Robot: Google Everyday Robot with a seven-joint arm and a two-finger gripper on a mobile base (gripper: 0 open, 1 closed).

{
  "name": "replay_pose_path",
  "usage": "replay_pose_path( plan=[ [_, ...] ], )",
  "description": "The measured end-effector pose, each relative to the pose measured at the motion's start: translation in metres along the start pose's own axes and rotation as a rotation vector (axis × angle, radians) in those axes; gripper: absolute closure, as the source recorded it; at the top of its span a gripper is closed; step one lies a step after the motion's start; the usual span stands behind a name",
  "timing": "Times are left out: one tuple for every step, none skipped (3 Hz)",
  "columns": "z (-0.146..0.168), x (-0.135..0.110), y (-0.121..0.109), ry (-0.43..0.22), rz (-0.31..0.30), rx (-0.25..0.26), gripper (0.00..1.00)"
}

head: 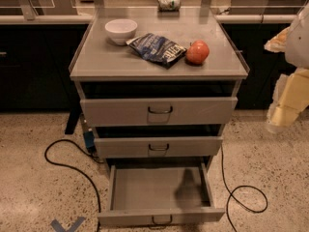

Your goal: Close bottom drawer

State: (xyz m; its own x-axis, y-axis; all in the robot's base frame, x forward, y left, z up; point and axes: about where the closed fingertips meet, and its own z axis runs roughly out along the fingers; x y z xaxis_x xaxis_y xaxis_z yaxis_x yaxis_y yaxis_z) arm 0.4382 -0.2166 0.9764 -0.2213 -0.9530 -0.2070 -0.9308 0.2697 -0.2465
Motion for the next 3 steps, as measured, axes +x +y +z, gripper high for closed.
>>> replay_pose_path(
  plan=[
    [0.000, 0.000, 0.000, 0.000, 0.000, 0.000, 0.00],
    [0.013, 0.008, 0.005, 0.009, -0.017, 0.002, 0.00],
    [0.052, 0.026, 0.016, 0.062, -0.066, 0.008, 0.00]
  ],
)
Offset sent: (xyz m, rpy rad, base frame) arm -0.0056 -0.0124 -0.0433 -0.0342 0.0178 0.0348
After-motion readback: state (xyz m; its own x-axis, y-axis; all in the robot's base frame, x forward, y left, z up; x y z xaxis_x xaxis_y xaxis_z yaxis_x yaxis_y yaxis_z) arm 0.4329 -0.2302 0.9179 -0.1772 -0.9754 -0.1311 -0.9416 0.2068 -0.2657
